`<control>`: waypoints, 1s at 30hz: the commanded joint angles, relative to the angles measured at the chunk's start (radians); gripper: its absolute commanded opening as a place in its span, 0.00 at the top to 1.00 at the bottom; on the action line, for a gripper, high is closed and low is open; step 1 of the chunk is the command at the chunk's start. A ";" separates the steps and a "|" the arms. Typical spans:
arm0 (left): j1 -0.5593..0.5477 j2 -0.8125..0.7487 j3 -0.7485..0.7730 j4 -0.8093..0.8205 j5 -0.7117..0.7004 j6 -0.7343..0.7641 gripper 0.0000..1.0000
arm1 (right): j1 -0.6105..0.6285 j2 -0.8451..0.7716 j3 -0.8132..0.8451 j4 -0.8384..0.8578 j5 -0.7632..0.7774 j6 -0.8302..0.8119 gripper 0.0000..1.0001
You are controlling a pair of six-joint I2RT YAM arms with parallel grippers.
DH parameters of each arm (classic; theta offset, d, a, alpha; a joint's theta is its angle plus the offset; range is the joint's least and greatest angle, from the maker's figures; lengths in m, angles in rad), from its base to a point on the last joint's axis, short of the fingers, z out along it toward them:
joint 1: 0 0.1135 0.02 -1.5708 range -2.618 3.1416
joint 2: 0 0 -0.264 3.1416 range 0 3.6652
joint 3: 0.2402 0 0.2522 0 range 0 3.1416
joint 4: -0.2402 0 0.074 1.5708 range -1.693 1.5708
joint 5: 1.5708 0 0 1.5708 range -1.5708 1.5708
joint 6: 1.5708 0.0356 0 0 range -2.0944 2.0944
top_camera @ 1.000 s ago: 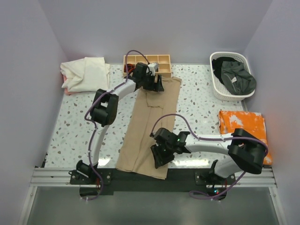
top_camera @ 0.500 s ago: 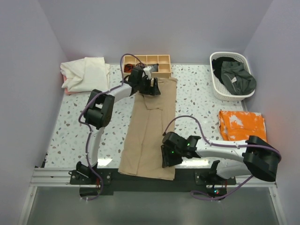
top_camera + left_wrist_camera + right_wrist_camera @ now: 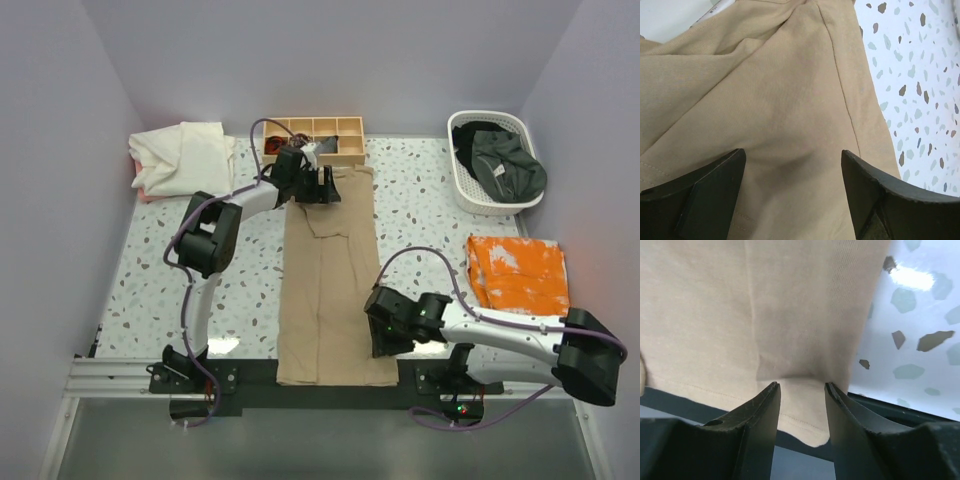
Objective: Fold and stack the t-shirts
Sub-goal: Rotate the tshirt 90 degrees
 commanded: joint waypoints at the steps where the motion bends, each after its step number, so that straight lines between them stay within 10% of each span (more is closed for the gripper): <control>1: 0.003 -0.062 0.041 -0.042 0.001 0.025 0.16 | 0.003 -0.109 0.140 -0.116 0.184 -0.037 0.54; 12: -0.023 -0.351 -0.004 -0.114 -0.061 0.102 0.00 | 0.002 -0.179 0.228 -0.256 0.470 0.028 0.39; 22: -0.213 -0.950 -0.863 -0.097 -0.261 -0.140 0.00 | 0.002 -0.389 0.014 -0.252 0.257 0.138 0.40; 30: -0.381 -1.365 -1.092 -0.330 -0.393 -0.396 0.00 | 0.002 -0.504 -0.079 -0.284 0.186 0.177 0.39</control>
